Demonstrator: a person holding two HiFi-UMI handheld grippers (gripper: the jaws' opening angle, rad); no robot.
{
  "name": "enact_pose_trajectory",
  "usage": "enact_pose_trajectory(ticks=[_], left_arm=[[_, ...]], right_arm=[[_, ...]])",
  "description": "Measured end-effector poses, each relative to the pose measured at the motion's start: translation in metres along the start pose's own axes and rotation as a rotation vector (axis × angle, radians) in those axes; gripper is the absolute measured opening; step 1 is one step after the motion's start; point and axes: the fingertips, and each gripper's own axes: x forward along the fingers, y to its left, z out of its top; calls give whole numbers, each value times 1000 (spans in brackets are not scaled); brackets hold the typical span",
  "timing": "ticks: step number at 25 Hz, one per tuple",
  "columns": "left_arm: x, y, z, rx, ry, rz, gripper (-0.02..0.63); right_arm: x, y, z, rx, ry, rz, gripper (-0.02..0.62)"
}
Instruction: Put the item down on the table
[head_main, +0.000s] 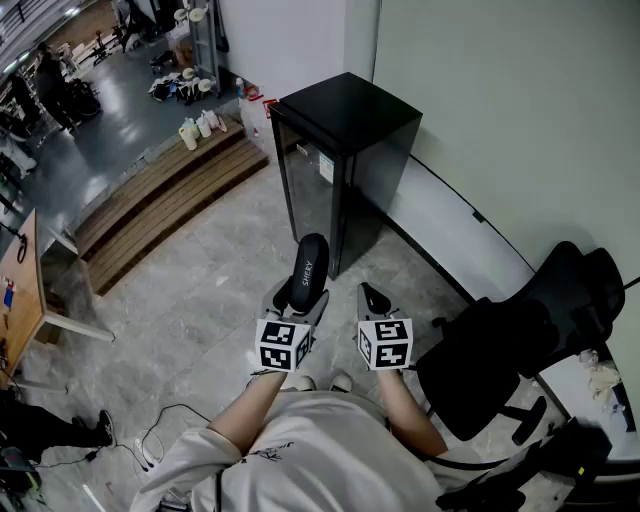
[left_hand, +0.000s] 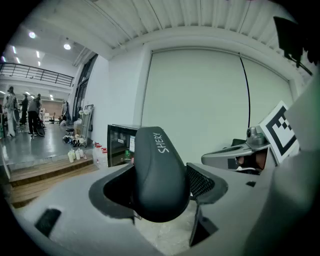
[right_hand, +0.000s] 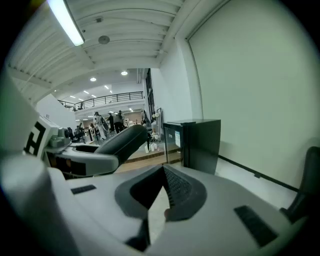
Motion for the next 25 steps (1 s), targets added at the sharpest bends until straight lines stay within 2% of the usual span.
enact_pose_trajectory(ticks=[7,13,19,25], left_arm=[[18,-9,3,-26,-11,28,336],[51,0,12,-22,-5,6,336],[114,36,35,-34,-24,-39,336],[169,89,91,-1,-60,-90,336]], right_arm=[[1,-28,7,-19,-5,7,2],[31,-46,20,-16,1,2,2],[93,-68,53,-22,-5,-30,2],[162,-85,112,-27,-36,-83,2]])
